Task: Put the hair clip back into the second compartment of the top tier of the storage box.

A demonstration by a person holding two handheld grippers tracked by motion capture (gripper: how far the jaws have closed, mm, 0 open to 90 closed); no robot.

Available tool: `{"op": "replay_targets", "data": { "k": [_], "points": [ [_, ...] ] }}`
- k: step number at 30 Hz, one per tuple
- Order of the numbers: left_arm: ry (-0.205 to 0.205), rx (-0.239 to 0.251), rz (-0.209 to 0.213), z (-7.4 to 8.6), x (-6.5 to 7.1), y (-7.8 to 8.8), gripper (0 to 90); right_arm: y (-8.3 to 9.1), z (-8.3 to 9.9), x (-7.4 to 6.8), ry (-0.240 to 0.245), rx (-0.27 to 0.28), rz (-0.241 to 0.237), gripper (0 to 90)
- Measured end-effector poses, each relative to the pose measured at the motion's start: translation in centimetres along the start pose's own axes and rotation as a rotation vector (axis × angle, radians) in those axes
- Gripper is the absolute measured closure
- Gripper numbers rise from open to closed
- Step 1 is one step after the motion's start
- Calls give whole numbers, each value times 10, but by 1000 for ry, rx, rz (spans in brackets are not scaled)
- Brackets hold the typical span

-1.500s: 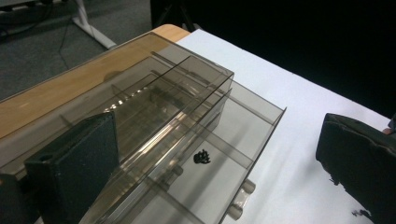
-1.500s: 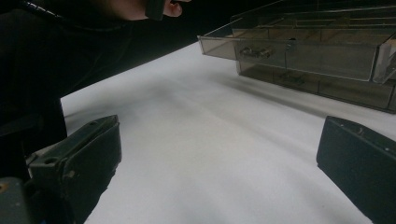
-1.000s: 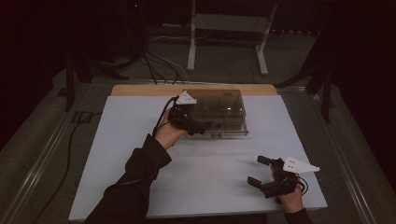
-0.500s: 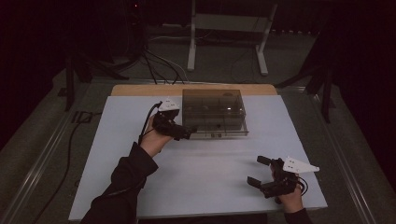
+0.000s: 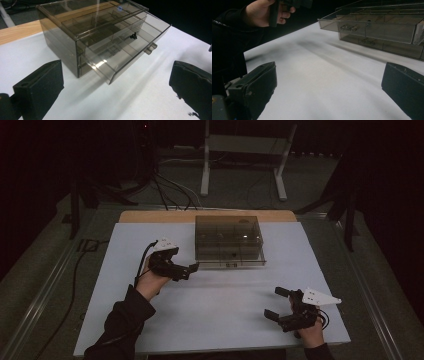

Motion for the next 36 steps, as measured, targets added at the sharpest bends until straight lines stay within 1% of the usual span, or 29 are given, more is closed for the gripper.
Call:
{"op": "replay_targets", "data": {
  "k": [1, 3, 5, 6, 8, 13, 14, 17, 19, 21, 23, 26, 27, 28, 29, 31, 32, 36],
  "points": [
    [10, 4, -3, 4, -2, 3, 4, 0, 0, 0, 2, -1, 2, 0],
    [14, 9, -3, 8, -3, 5, 4, 0, 0, 0, 1, -1, 1, 0],
    [16, 4, -4, 14, -3, 8, 5, 0, 0, 0, 0, -1, 3, 0],
    [16, 4, -4, 14, -3, 8, 4, 0, 0, 0, 0, 0, 2, 0],
    [26, 5, -1, 21, -4, 12, 5, 0, 0, 0, 1, 0, 3, 0],
    [33, -3, 7, 37, -3, 16, 4, 0, 0, 0, 0, -1, 1, 0],
    [33, -3, 7, 37, -3, 16, 4, 0, 0, 0, 0, -1, 1, 0],
    [41, -6, 14, 49, -4, 20, 4, 0, 0, 0, 0, -1, 2, 0],
    [47, 0, 16, 54, -4, 21, 4, 0, 0, 0, 0, -1, 2, 0],
    [45, -4, 15, 57, -4, 22, 5, 0, 0, 0, 0, -1, 1, 0],
    [39, -5, 14, 67, -4, 24, 4, 0, 0, 0, -1, -1, 1, 0],
    [39, -1, 19, 76, -4, 26, 4, 0, 0, 0, -1, -2, 1, 0],
    [39, -1, 19, 76, -4, 26, 4, 0, 0, 0, 0, -3, 1, 0],
    [31, -3, 21, 80, -4, 28, 5, 0, 0, 0, 1, -3, 1, 0],
    [22, 3, 25, 82, -3, 29, 4, 0, 0, 0, 0, -3, 1, 0],
    [19, 8, 26, 82, -3, 30, 4, 0, 0, 0, 1, -4, 2, 0],
    [6, 19, 31, 85, -2, 34, 5, 0, 0, 0, 0, -2, 2, 0],
    [3, 31, 37, 91, -2, 41, 4, 0, 0, 0, 1, -1, 2, 0]
  ]
}}
Point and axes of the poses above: each handheld gripper's, and its own axes: y roughly backward along the jaws, z roughly out of its underside, x roughly to its right, the point moved 6 cm from there along -y, roughly forward along the jaws, and after that the axes turned 7 degrees about -z, right-handed, at the moved point
